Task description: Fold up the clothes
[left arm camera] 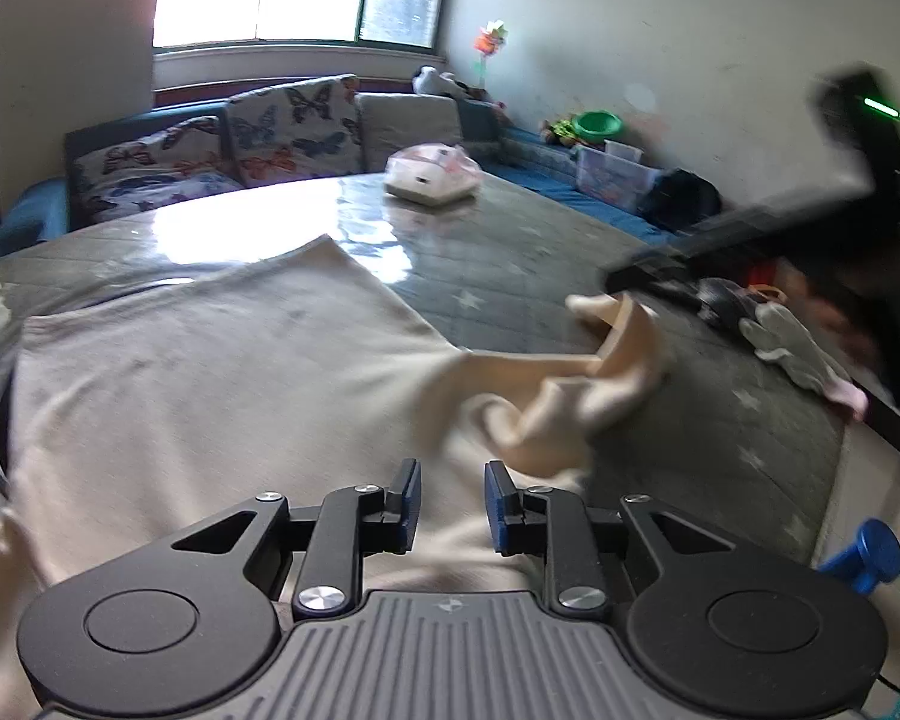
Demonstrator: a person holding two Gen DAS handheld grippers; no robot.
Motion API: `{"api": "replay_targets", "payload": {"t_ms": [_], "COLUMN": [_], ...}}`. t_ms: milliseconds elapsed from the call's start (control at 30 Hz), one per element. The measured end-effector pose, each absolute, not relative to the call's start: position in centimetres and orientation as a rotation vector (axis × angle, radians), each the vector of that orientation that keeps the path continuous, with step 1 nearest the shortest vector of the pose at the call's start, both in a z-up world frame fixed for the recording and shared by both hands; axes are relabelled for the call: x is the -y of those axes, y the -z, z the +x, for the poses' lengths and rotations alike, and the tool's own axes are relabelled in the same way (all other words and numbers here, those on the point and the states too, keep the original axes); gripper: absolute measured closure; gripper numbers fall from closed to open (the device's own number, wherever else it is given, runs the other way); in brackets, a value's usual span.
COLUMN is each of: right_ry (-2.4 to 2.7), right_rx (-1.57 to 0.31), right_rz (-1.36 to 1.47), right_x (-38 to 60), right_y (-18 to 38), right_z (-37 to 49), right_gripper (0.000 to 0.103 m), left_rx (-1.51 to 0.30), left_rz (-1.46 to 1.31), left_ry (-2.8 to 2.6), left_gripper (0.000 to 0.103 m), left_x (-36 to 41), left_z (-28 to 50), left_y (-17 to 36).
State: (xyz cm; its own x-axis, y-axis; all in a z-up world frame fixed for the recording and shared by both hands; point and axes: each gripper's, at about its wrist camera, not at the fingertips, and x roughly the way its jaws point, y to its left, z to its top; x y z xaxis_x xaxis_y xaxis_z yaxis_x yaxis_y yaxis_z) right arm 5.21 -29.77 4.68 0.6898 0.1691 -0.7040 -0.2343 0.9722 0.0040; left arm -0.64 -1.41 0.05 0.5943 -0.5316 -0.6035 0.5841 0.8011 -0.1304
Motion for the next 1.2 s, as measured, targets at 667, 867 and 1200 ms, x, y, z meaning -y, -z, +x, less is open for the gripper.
{"api": "replay_targets", "payload": {"t_ms": [667,867,1200], "right_ry": [-0.117,-0.082,0.119], "right_rx": [-0.784,-0.56,-0.697], "right_rz": [-0.276,-0.219,-0.065], "right_x": [29.1,30.5,38.7], "right_y": [-4.2,-8.7,-1.6], "right_z": [8.3,5.3,4.0], "right_gripper": [0.1,0.1,0.097], "left_rx": [-0.694,-0.69,-0.69], "left_rz": [0.107,0.121,0.16], "left_ry": [0.72,0.736,0.774], "left_gripper": [0.071,0.068,0.064], "left_x": [2.2,2.4,2.7], "left_z": [-2.2,-2.4,-3.0], "left_y": [1.2,1.3,1.1]}}
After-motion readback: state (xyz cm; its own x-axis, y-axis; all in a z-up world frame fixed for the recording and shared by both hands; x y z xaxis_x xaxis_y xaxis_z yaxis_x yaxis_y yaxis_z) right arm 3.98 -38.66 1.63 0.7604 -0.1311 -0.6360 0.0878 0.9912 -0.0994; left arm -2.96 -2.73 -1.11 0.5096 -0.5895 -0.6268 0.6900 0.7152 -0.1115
